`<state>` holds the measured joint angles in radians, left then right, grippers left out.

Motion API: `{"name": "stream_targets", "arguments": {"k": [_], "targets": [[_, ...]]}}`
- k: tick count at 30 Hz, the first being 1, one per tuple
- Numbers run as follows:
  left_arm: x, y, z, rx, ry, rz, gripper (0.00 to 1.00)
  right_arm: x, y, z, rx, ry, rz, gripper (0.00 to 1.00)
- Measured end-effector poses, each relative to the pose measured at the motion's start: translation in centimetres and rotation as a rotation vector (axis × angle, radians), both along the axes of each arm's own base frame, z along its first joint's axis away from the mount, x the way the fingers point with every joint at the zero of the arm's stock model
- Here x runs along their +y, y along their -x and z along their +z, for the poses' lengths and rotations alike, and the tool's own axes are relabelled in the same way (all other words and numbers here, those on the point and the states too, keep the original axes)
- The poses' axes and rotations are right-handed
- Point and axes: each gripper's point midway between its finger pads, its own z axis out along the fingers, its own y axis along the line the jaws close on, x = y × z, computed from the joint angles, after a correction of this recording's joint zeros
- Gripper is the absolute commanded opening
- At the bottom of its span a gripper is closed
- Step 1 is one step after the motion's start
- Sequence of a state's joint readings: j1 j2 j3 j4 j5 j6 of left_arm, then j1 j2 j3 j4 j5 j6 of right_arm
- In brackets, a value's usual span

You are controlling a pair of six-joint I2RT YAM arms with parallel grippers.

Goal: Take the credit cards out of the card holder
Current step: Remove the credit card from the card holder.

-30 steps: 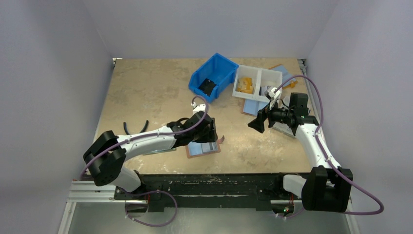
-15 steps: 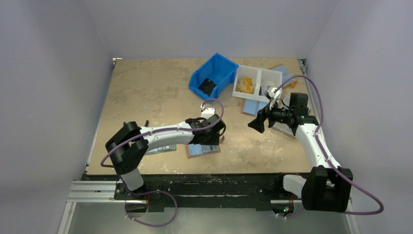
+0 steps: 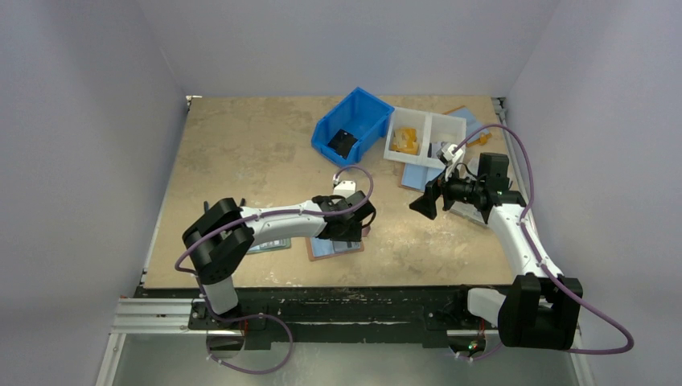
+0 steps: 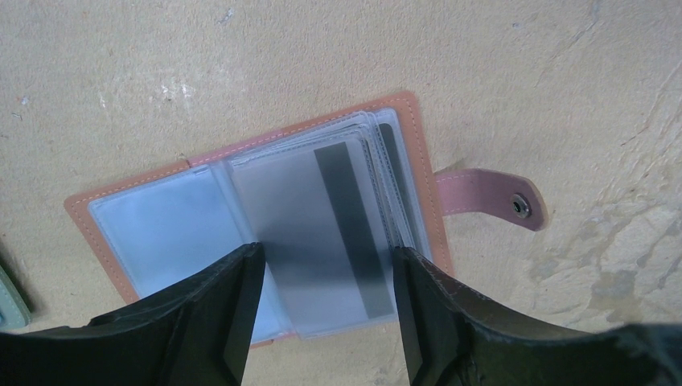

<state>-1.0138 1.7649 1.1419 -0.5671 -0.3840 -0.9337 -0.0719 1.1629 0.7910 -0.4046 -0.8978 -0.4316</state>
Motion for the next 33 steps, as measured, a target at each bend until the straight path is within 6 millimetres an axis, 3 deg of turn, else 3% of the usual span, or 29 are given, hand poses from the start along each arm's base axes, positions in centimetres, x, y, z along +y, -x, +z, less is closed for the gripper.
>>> {"name": "stream_targets", "arguments": {"k": [25, 33], "targets": [[-0.08, -0.28, -0.44, 0.001, -0.028, 0.019, 0.66, 0.0, 0.0, -0.03, 0.002, 0.0, 0.0, 0.99], [-0.09, -0.28, -0.45, 0.001, -0.025, 0.026, 0.61, 0.0, 0.0, -0.04, 0.002, 0.0, 0.0, 0.99]]}}
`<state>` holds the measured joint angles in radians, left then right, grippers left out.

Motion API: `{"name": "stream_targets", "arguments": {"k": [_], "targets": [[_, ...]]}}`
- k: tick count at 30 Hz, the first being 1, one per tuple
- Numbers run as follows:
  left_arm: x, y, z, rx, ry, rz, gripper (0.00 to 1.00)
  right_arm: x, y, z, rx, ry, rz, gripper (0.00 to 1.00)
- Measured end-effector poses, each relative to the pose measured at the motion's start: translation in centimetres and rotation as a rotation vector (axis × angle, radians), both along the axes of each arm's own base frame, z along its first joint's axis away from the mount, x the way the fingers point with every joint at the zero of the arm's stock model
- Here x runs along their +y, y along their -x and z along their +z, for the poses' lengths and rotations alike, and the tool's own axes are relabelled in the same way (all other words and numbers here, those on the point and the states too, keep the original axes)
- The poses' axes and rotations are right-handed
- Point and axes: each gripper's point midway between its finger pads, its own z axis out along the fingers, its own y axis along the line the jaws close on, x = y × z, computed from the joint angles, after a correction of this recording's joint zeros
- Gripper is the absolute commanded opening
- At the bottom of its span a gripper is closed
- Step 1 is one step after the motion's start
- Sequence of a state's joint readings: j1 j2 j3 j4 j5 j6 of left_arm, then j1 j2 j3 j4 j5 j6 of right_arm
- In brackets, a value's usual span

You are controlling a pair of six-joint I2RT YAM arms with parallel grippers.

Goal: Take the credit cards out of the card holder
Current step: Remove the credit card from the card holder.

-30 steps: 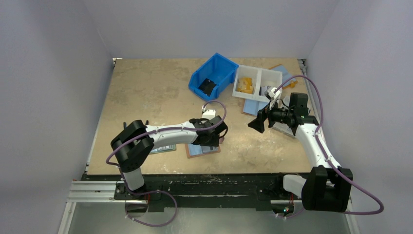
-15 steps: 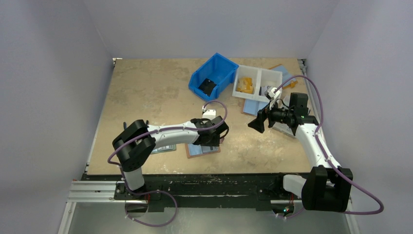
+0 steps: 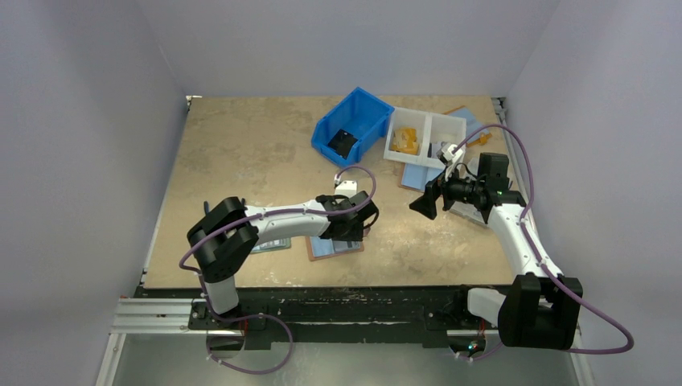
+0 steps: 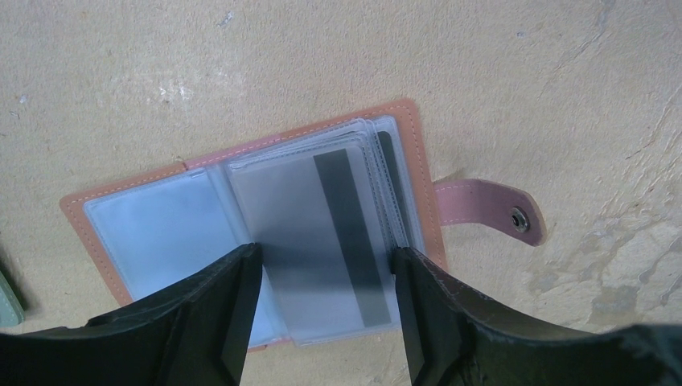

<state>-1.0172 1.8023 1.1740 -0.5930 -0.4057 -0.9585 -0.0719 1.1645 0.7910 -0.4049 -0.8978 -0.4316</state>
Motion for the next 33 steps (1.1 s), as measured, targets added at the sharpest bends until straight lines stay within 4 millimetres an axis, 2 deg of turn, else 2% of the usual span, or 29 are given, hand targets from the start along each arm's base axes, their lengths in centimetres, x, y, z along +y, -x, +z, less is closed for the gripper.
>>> {"name": "stream_targets", "arguments": {"k": [7, 14, 21, 24, 26, 29, 33], "targets": [[0.1, 0.0, 0.2, -0.022, 0.035, 0.01, 0.51, 0.0, 0.0, 0.0, 0.0, 0.0, 0.0, 0.99], [1.2, 0.5, 0.4, -0.035, 0.106, 0.015, 0.47, 0.3, 0.2, 0.0, -0.001, -0.001, 0.014, 0.99], [3.2, 0.7, -0.2, -0.002, 0.18, 0.044, 0.44, 2.4, 1.6, -0.1, 0.006, -0.006, 0.11, 0.99], [3.8, 0.8, -0.1, -0.001, 0.197, 0.052, 0.37, 3.7, 2.4, -0.1, 0.009, -0.013, 0.17, 0.99], [4.3, 0.8, 0.1, -0.001, 0.216, 0.058, 0.28, 4.5, 3.0, -0.2, 0.014, -0.017, 0.204, 0.98], [4.7, 0.9, 0.3, -0.002, 0.243, 0.066, 0.2, 6.1, 4.0, -0.3, 0.021, -0.024, 0.274, 0.92], [5.2, 0.7, 0.3, -0.005, 0.263, 0.077, 0.17, 9.1, 5.6, -0.6, 0.044, -0.018, 0.394, 0.73]]}}
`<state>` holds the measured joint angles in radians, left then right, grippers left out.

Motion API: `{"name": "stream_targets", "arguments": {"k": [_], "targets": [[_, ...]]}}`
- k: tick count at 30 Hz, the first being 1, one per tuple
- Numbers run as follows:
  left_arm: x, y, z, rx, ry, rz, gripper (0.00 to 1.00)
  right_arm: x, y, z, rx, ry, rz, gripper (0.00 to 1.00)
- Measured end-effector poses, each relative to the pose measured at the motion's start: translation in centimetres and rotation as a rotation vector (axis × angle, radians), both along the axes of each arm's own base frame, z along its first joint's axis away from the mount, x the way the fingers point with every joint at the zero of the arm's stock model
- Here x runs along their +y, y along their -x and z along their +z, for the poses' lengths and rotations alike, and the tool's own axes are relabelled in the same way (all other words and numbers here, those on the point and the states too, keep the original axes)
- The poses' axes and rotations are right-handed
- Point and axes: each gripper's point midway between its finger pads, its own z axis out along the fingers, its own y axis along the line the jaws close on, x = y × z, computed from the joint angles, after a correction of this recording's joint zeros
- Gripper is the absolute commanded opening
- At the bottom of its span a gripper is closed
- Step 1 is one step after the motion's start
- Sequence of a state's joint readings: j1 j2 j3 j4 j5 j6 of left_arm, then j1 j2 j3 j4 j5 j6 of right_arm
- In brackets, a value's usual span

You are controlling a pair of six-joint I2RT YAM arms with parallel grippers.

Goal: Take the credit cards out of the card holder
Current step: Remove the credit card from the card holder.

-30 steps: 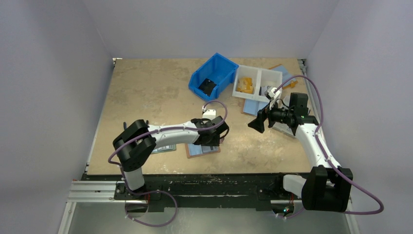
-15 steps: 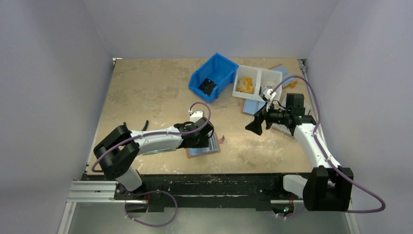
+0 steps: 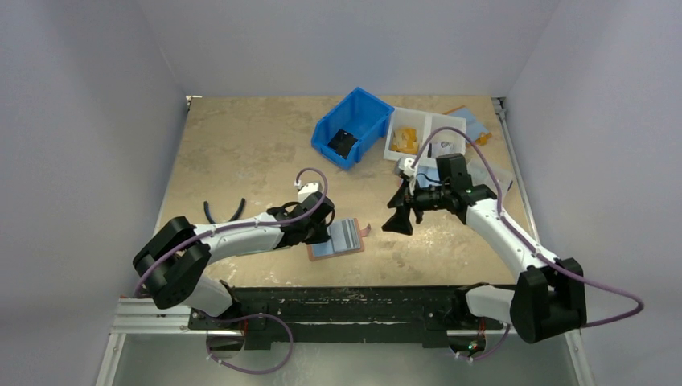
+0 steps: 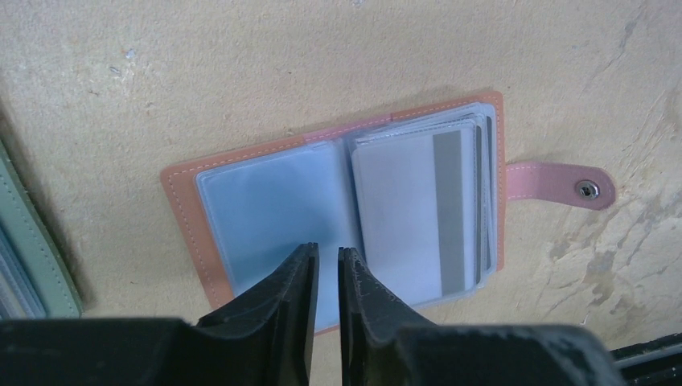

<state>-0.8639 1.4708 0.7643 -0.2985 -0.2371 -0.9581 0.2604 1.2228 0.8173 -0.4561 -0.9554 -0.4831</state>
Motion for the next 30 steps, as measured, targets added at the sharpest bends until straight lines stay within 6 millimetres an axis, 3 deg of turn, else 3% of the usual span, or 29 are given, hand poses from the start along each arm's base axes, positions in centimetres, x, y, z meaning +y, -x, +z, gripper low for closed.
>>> {"name": "stream_targets", "arguments": {"k": [4, 8, 13, 24, 30], "targets": [[-0.2, 0.2, -0.3, 0.003, 0.021, -0.009, 0.13, 2.7, 0.4, -0.9, 0.05, 0.034, 0.076, 0.44], [-0.7, 0.2, -0.6, 0.003, 0.045, -0.019, 0.1, 5.0, 0.2, -2.5, 0.138, 0.067, 0.102, 0.34], [-0.8, 0.2, -1.0, 0.009, 0.045, -0.022, 0.1, 6.8, 0.6, -5.1, 0.276, 0.09, 0.084, 0.35], [-0.8, 0.2, -1.3, 0.011, 0.033, -0.028, 0.1, 8.5, 0.1, -8.5, 0.454, 0.095, 0.009, 0.37], [-0.9, 0.1, 0.6, -0.03, 0.063, -0.053, 0.1, 8.9, 0.3, -10.0, 0.522, 0.116, -0.007, 0.39]]}}
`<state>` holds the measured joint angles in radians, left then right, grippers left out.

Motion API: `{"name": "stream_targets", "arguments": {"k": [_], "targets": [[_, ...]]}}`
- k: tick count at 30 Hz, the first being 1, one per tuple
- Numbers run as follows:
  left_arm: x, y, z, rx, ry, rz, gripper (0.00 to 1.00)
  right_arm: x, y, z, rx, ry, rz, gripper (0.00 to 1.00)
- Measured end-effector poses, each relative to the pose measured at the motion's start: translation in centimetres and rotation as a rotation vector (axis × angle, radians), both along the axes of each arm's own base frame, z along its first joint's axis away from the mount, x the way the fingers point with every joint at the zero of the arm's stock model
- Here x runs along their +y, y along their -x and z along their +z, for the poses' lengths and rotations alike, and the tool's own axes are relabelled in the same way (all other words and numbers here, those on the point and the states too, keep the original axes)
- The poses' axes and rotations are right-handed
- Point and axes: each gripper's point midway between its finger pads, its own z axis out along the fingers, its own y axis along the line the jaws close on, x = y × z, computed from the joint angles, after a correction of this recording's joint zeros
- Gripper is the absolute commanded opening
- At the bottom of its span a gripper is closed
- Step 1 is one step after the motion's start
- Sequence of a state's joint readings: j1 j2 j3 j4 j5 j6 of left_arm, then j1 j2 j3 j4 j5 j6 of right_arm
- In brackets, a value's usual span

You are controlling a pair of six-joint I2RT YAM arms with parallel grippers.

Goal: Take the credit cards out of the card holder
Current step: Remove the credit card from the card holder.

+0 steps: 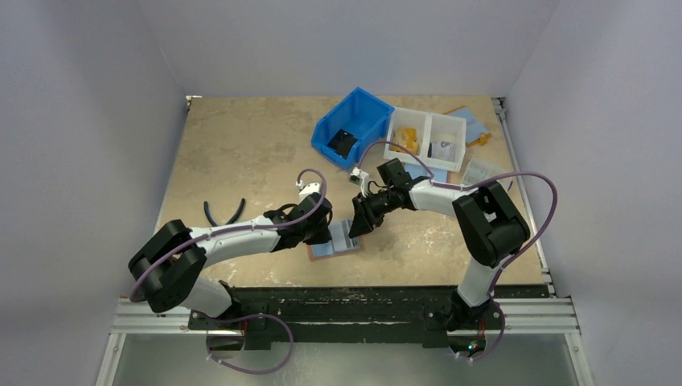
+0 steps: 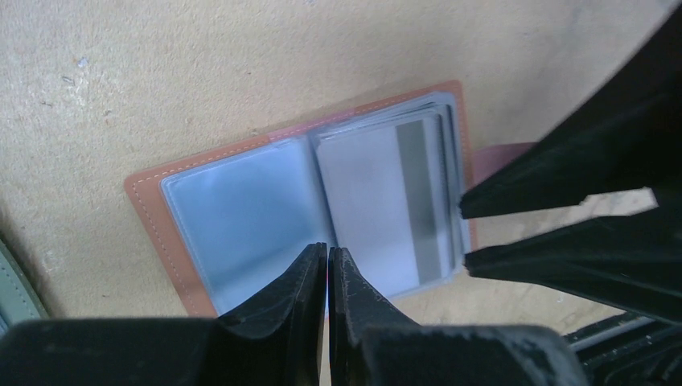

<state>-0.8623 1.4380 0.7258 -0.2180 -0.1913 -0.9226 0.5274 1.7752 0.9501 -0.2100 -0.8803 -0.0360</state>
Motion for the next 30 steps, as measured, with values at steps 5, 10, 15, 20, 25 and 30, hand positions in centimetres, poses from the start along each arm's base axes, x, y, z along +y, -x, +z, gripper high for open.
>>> {"name": "stream_targets", "arguments": {"k": [5, 10, 15, 20, 25, 30], "targets": [[-0.8, -0.1, 1.2, -0.023, 0.048, -0.024, 0.1, 0.5, -0.6, 0.0, 0.01, 0.003, -0.017, 0.41], [-1.1, 0.0, 0.6, -0.008, 0.051, -0.035, 0.1, 0.5, -1.1, -0.1, 0.01, 0.018, -0.039, 0.42], [-0.9, 0.2, -0.9, 0.023, 0.016, -0.034, 0.1, 0.5, -1.1, -0.5, 0.027, 0.03, -0.051, 0.43], [-0.8, 0.3, -1.3, 0.03, 0.01, -0.034, 0.09, 0.6, -1.2, -0.5, 0.039, 0.03, -0.053, 0.44], [-0.9, 0.3, -1.4, 0.033, 0.01, -0.035, 0.09, 0.7, -1.2, -0.4, 0.045, 0.021, -0.048, 0.44], [-0.9, 0.3, -1.5, 0.037, 0.01, -0.036, 0.09, 0.9, -1.0, 0.0, 0.046, 0.004, -0.029, 0.43]]}}
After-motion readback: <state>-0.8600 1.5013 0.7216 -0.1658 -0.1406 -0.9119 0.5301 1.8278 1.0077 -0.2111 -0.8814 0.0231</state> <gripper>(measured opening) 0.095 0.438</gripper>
